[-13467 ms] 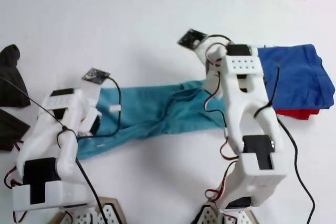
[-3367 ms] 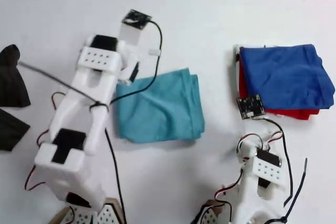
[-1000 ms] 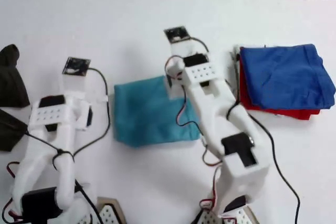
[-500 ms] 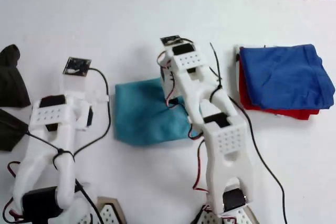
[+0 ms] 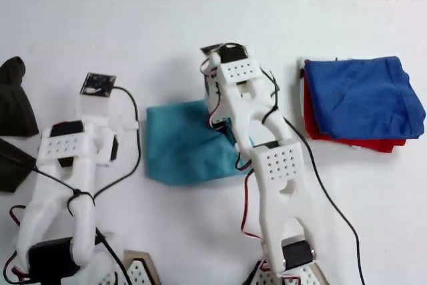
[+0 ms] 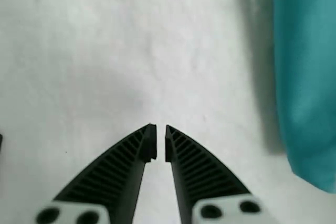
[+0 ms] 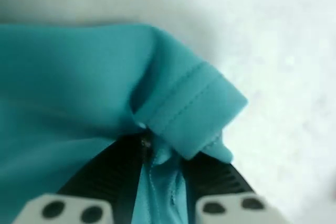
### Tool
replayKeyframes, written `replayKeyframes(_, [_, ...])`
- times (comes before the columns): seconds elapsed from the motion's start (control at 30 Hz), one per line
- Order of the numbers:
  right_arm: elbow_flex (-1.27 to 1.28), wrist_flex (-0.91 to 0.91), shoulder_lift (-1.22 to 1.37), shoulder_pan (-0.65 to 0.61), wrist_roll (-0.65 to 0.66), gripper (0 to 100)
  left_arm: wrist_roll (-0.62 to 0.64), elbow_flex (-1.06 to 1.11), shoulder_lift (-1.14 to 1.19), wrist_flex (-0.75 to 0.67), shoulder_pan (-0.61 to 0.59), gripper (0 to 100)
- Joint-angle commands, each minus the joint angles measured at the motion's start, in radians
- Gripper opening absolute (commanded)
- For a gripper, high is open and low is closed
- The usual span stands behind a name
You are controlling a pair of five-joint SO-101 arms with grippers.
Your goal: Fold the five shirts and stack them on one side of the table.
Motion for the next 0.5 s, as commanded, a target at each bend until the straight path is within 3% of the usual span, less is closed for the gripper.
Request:
replayKeyframes(0.0, [-0.018, 0.015, 0.030, 0.008, 0.002, 3.4, -0.006, -0.035, -0.021, -0.014, -0.008, 6])
replayKeyframes(0.2, [-0.017, 0.018, 0.021, -0.001, -0.061, 23.8, -0.006, -0.035, -0.018, -0.018, -0.008, 6])
replayKeyframes(0.47, [0.032, 0.022, -0.145, 0.015, -0.123, 21.2, -0.006, 0.033, -0.018, -0.126, -0.008, 6])
